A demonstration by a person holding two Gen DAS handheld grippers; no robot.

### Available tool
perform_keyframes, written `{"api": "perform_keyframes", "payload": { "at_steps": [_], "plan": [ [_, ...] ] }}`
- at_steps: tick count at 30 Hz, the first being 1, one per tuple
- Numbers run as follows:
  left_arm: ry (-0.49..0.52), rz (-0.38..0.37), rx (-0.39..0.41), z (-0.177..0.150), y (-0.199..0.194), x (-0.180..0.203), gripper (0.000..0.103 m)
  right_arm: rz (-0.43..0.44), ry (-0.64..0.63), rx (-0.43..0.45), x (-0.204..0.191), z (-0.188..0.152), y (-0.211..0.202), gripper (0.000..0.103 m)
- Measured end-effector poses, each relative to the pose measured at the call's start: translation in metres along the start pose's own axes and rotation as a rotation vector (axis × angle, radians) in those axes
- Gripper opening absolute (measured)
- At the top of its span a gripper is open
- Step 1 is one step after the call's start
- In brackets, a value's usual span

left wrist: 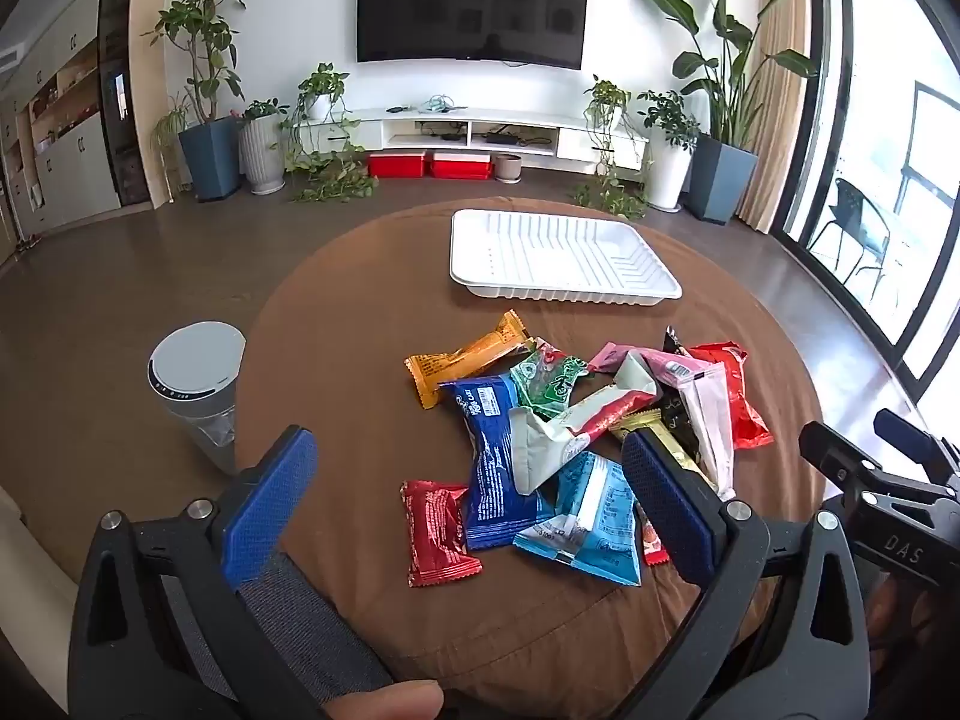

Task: Organize snacks

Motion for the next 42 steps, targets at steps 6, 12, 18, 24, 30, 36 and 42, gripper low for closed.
{"api": "perform_keyframes", "payload": {
  "at_steps": [6, 12, 18, 24, 30, 36, 42],
  "plan": [
    [-0.015, 0.000, 0.001, 0.0007, 0.0018, -0.0035, 0.103, -0.001, 0.000, -0.006, -0.0005, 0.0000, 0.0007, 0.103],
    [0.002, 0.006, 0.013, -0.0005, 0.0003, -0.0014, 0.103, -0.013, -0.003, -0.016, 0.0027, 0.0011, 0.0069, 0.103],
    [0.000, 0.003, 0.012, -0.0009, 0.0009, -0.0007, 0.103, -0.025, -0.003, -0.022, 0.0015, 0.0015, 0.0019, 0.103],
    [-0.001, 0.004, 0.011, -0.0017, 0.0028, -0.0003, 0.103, -0.031, -0.007, -0.022, -0.0015, -0.0008, 0.0057, 0.103],
    [0.000, 0.004, 0.010, -0.0016, 0.0040, 0.0018, 0.103, -0.035, -0.009, -0.024, -0.0010, -0.0003, 0.0053, 0.103],
    [0.000, 0.004, 0.010, -0.0024, 0.0051, 0.0005, 0.103, -0.038, -0.011, -0.030, 0.0001, -0.0010, 0.0076, 0.103],
    [0.000, 0.005, 0.008, -0.0023, 0.0051, 0.0022, 0.103, -0.042, -0.012, -0.032, 0.0016, -0.0021, 0.0084, 0.103]
  ]
}}
Point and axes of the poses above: each gripper's, at about its wrist camera, not at the fingertips, and y roughly the way its jaws point, x to its right, z to its top, the point moved 2 cm from there along y, roughly the way its jaws point, and after that the axes turned 11 degrees about -x, right-handed, at the moved point
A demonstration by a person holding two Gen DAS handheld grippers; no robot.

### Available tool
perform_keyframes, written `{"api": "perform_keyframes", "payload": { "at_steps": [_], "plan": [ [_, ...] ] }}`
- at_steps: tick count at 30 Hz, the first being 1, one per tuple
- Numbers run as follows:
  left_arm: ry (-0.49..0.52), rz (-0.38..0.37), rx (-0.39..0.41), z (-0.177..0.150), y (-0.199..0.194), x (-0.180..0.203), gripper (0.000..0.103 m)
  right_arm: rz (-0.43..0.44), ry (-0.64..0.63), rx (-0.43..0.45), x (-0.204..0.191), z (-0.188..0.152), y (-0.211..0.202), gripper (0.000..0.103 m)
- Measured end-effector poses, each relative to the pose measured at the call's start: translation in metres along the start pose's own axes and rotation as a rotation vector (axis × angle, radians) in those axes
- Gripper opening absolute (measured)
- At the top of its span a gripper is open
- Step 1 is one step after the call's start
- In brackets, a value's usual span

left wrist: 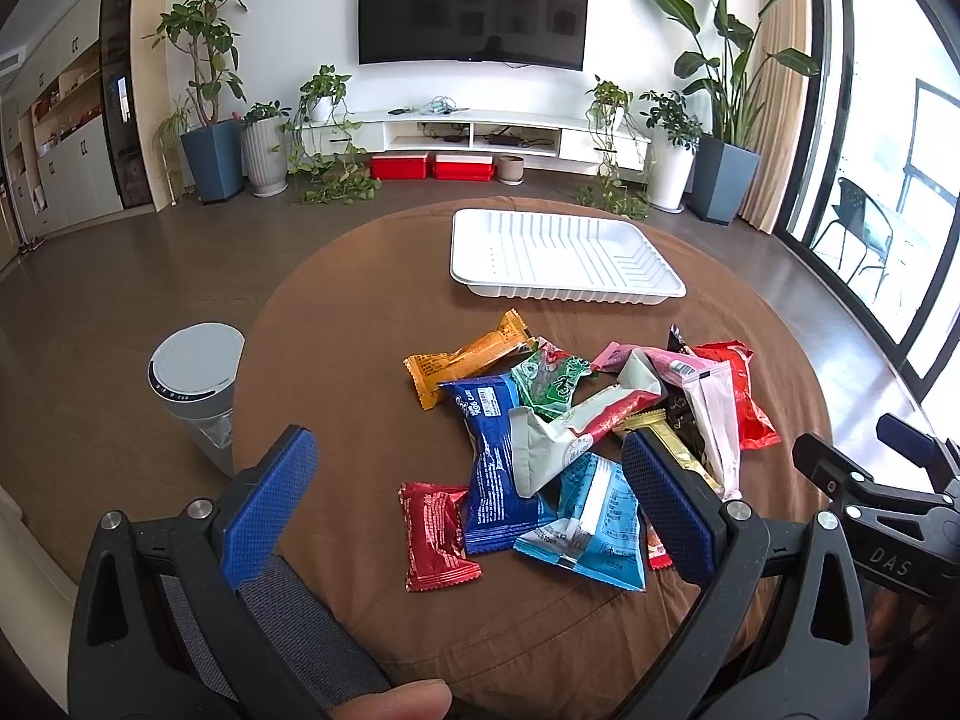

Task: Organize snacks

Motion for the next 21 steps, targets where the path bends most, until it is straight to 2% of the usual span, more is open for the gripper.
{"api": "perform_keyframes", "payload": {
  "at_steps": [21],
  "plan": [
    [-0.001, 0.000, -0.001, -0.0004, 0.0002, 0.0002, 0.103, -0.003, -0.004, -0.006, -0.0021, -0.0003, 0.0016, 0.103]
  ]
}}
Point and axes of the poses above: each gripper's, at about its wrist camera, not at the fingertips, and y roughly the way its jaws point, x to its right, z to its top, the point moved 2 cm from there along y, roughly the way its jaws point, and after that the axes turned 11 degrees about -x, right-handed, at the moved point
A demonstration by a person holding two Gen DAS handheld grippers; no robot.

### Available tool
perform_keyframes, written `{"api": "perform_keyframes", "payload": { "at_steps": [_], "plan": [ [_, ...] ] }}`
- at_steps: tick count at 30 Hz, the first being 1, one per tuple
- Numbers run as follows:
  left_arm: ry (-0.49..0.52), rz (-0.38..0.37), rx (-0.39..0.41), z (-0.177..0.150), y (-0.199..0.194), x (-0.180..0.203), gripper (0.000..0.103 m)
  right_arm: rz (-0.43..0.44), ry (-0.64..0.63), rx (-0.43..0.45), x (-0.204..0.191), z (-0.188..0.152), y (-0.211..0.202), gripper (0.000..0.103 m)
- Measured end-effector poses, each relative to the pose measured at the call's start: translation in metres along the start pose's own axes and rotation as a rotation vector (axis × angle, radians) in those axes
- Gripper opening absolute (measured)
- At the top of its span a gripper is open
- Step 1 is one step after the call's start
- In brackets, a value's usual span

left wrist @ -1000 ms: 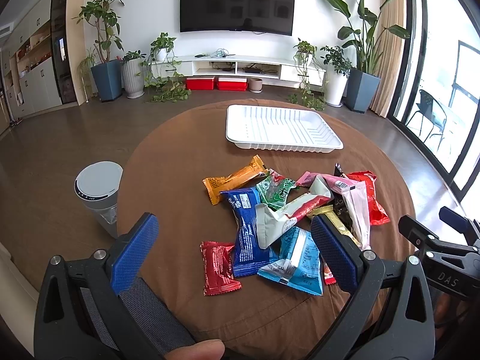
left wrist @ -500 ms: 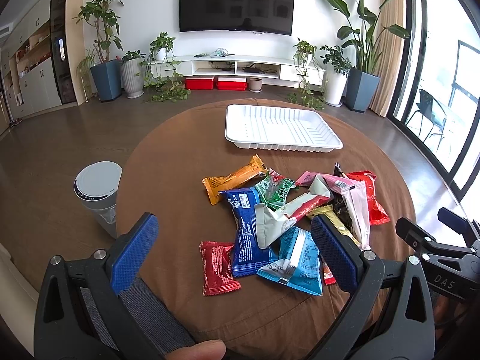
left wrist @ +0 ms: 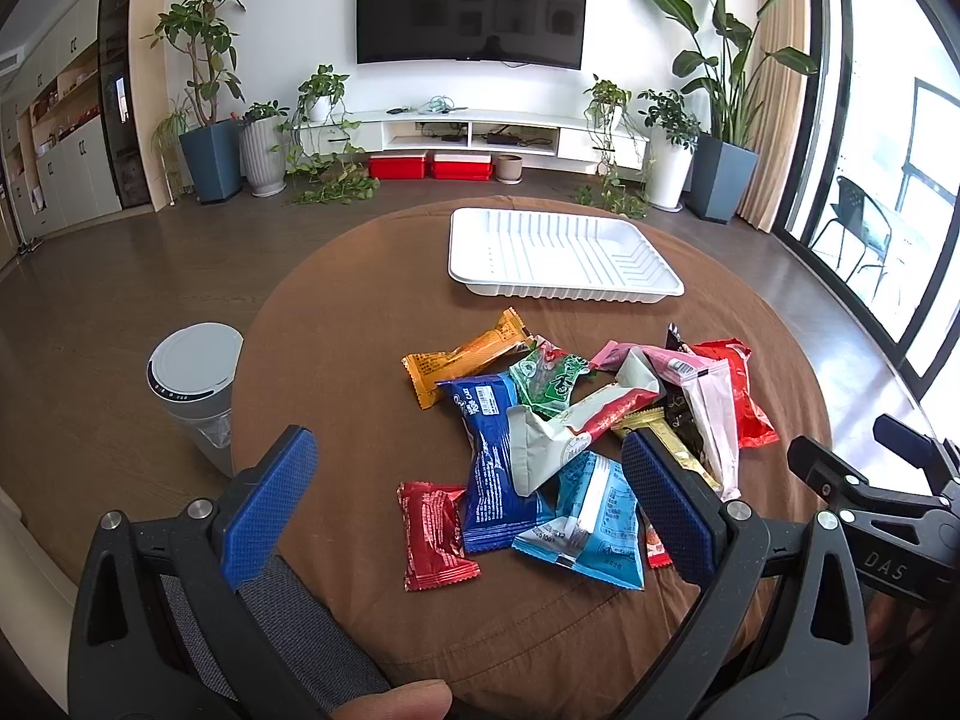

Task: Organize snacks

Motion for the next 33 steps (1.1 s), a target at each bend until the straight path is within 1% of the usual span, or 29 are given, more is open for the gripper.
{"api": "perform_keyframes", "payload": {
  "at_steps": [33],
  "plan": [
    [0.001, 0.000, 0.000, 0.0001, -0.0001, 0.0001, 0.103, -0.001, -0.001, -0.009, -0.0016, -0.0022, 0.0028, 0.103]
  ]
}}
Point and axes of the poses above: each gripper's, at about its wrist camera, not at the fingertips, and y roughly the way its jaws point, x to its right, z to its top, the point moved 2 cm from there along y, roughly the way its jaws point, and after that the axes turned 11 degrees about -x, right-handed, at the moved point
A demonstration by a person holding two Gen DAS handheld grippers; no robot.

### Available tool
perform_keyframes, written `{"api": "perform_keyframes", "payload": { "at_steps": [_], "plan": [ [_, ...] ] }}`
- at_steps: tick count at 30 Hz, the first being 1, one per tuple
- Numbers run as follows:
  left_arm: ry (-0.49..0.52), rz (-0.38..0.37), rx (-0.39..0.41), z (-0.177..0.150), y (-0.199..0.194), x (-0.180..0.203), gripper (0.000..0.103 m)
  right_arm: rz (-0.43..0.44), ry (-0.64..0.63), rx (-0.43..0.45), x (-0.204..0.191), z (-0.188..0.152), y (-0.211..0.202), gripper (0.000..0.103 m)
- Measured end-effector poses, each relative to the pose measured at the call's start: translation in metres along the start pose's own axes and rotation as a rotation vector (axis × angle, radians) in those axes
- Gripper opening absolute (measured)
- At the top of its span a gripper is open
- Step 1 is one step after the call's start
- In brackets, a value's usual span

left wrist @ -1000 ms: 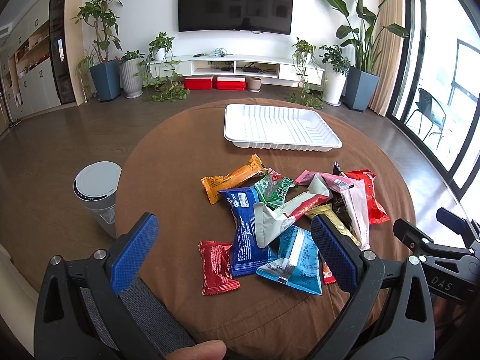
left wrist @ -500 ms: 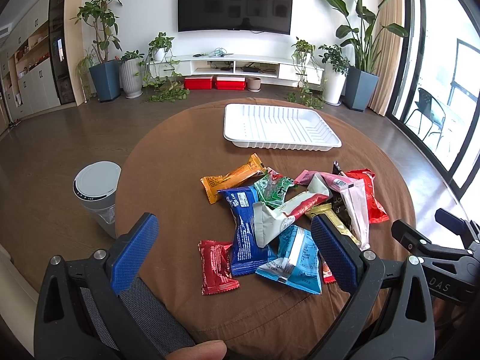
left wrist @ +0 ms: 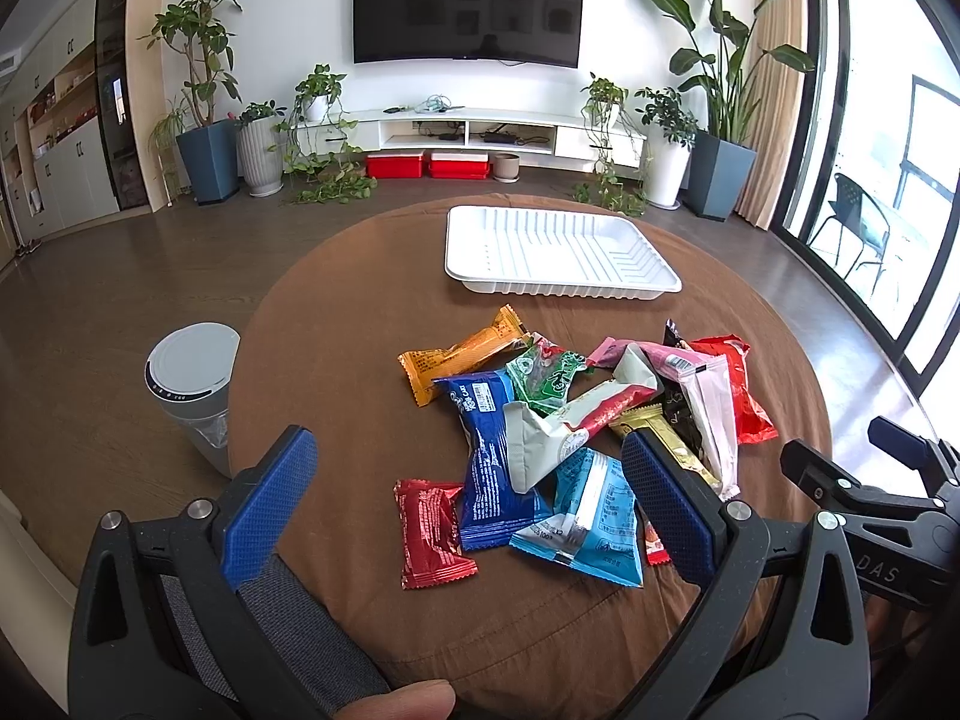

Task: Organize snacks
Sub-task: 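Grasp the small red wrapper with the left tool while the right tool grasps the white-pink packet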

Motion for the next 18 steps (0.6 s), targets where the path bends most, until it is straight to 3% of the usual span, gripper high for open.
{"api": "perform_keyframes", "payload": {
  "at_steps": [7, 10, 12, 15, 18],
  "plan": [
    [0.002, -0.018, 0.016, 0.001, 0.000, -0.004, 0.103, 0.018, 0.004, -0.003, -0.001, -0.001, 0.002, 0.103],
    [0.019, -0.090, 0.065, 0.002, -0.002, -0.009, 0.103, 0.069, 0.015, -0.013, 0.000, -0.007, 0.004, 0.103],
    [0.102, -0.144, 0.083, 0.003, -0.002, -0.009, 0.103, 0.136, 0.058, -0.013, 0.003, -0.012, 0.005, 0.103],
    [0.189, -0.050, 0.065, -0.004, 0.003, -0.007, 0.103, 0.278, 0.150, -0.015, 0.014, -0.014, 0.008, 0.103],
    [0.205, -0.034, -0.001, -0.016, 0.010, -0.016, 0.103, 0.267, 0.092, -0.004, 0.011, -0.009, 0.004, 0.103]
  ]
}}
Point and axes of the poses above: each gripper's, at about its wrist camera, not at the fingertips, and y roughly the way its jaws point, x to its right, z to its top, the point moved 2 cm from there along y, roughly the way its jaws point, and after that the axes turned 11 degrees about -x, right-handed, at the moved point
